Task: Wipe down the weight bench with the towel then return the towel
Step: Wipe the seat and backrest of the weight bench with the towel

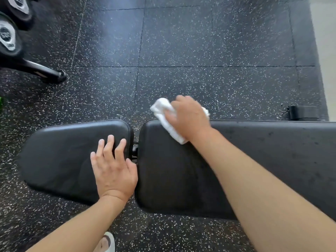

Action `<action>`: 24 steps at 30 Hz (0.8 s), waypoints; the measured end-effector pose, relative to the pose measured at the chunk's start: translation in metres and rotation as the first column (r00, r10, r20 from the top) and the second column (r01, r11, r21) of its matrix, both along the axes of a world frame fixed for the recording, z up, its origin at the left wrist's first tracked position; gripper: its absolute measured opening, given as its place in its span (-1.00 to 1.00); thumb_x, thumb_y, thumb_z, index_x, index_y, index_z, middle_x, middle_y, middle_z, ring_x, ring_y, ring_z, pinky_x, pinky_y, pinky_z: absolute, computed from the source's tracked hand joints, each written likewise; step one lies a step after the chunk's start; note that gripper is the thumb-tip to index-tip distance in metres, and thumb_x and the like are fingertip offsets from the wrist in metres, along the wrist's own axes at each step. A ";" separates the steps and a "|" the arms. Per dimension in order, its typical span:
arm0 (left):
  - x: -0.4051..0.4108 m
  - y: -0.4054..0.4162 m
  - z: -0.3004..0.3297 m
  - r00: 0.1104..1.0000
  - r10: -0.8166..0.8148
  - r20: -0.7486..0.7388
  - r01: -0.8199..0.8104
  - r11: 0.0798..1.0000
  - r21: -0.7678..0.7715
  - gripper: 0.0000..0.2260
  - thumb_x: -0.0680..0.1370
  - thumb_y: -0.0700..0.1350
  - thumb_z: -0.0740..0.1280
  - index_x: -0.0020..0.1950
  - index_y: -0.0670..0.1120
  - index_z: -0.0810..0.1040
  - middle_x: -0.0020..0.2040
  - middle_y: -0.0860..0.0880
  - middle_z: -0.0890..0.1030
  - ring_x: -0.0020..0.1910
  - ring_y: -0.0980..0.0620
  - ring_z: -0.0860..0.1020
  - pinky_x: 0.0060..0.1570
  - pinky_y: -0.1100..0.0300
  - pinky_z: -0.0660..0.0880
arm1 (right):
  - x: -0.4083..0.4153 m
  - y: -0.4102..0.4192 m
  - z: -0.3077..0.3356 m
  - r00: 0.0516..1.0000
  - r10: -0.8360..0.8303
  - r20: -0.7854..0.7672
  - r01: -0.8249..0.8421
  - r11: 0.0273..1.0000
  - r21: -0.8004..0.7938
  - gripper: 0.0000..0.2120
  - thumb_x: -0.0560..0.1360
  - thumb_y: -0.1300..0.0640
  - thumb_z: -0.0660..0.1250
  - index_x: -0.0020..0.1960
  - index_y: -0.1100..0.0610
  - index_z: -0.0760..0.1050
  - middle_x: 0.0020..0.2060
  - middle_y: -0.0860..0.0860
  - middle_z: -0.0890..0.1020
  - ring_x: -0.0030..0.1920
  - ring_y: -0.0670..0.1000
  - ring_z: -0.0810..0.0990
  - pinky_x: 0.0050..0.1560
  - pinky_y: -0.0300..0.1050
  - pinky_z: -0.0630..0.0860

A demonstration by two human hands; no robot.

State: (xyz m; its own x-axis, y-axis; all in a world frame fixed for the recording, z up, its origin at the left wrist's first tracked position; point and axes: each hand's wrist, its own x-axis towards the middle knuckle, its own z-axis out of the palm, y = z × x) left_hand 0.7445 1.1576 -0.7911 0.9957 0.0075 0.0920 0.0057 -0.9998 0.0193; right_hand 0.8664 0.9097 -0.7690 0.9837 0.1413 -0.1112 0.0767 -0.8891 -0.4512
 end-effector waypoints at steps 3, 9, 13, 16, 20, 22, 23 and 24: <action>-0.002 0.001 0.000 1.000 -0.007 0.007 0.007 1.000 -0.016 -0.47 0.50 -0.09 0.20 0.47 -0.18 0.44 0.52 -0.28 0.35 0.56 -0.39 0.25 0.47 -0.41 0.17 | -0.013 -0.084 0.007 0.979 -0.070 -0.191 0.050 0.993 -0.109 -0.55 0.68 -0.15 0.17 -0.31 0.06 0.29 -0.19 -0.01 0.42 -0.05 0.11 0.43 -0.10 -0.01 0.25; 0.001 0.001 -0.002 1.000 -0.007 0.001 0.007 0.999 -0.033 -0.46 0.48 -0.10 0.22 0.45 -0.20 0.49 0.52 -0.29 0.38 0.55 -0.40 0.27 0.49 -0.41 0.16 | -0.013 -0.096 0.005 0.962 -0.101 -0.254 0.072 0.990 -0.121 -0.54 0.64 -0.17 0.16 -0.33 0.08 0.30 -0.24 -0.02 0.41 -0.14 0.10 0.45 -0.14 0.01 0.27; 0.000 0.001 -0.001 1.000 -0.013 -0.010 0.013 0.999 -0.033 -0.47 0.49 -0.08 0.19 0.45 -0.20 0.50 0.51 -0.29 0.39 0.54 -0.42 0.29 0.47 -0.43 0.18 | 0.016 -0.003 0.010 0.960 0.046 -0.277 -0.058 0.998 -0.035 -0.56 0.68 -0.15 0.14 -0.27 0.10 0.29 -0.19 -0.05 0.39 -0.10 0.07 0.42 -0.09 0.00 0.27; 0.001 0.002 -0.003 1.000 -0.014 -0.016 0.013 0.999 -0.033 -0.47 0.50 -0.06 0.17 0.43 -0.22 0.51 0.51 -0.30 0.39 0.53 -0.43 0.30 0.46 -0.43 0.19 | 0.031 0.066 0.010 0.960 0.161 -0.231 -0.172 0.985 -0.029 -0.64 0.69 -0.12 0.12 -0.04 0.09 0.55 -0.04 0.04 0.52 0.03 0.13 0.51 0.00 0.04 0.35; 0.002 0.001 -0.002 1.000 -0.007 -0.013 0.007 0.999 -0.038 -0.47 0.50 -0.06 0.16 0.42 -0.24 0.52 0.49 -0.32 0.40 0.52 -0.43 0.30 0.47 -0.43 0.18 | 0.034 0.099 0.009 0.946 0.267 -0.185 -0.286 0.955 -0.079 -0.59 0.71 -0.09 0.09 0.14 0.12 0.64 0.08 0.07 0.61 0.09 0.14 0.50 0.06 0.07 0.34; 0.002 0.001 -0.003 1.000 -0.019 -0.004 0.019 0.999 -0.036 -0.47 0.51 -0.06 0.17 0.42 -0.25 0.52 0.49 -0.32 0.40 0.52 -0.43 0.30 0.47 -0.42 0.18 | 0.032 0.085 0.011 0.951 0.247 -0.187 -0.257 0.966 -0.033 -0.58 0.71 -0.11 0.08 0.04 0.11 0.62 -0.04 0.04 0.54 -0.02 0.12 0.43 0.00 0.05 0.29; 0.002 0.002 -0.003 1.000 -0.020 0.000 0.020 0.999 -0.037 -0.47 0.51 -0.06 0.17 0.42 -0.25 0.52 0.50 -0.32 0.40 0.52 -0.43 0.30 0.47 -0.42 0.17 | 0.031 0.072 0.013 0.954 0.211 -0.212 -0.216 0.976 -0.001 -0.59 0.70 -0.11 0.09 -0.07 0.10 0.58 -0.11 0.01 0.48 -0.07 0.11 0.41 -0.03 0.03 0.31; 0.002 0.002 -0.004 1.000 -0.020 0.003 0.020 0.999 -0.036 -0.47 0.51 -0.05 0.17 0.42 -0.25 0.51 0.50 -0.32 0.39 0.52 -0.43 0.30 0.48 -0.41 0.17 | 0.031 0.056 0.013 0.948 0.157 -0.278 -0.152 0.988 0.040 -0.60 0.69 -0.11 0.10 -0.18 0.10 0.47 -0.18 -0.02 0.46 -0.10 0.11 0.45 -0.07 0.02 0.34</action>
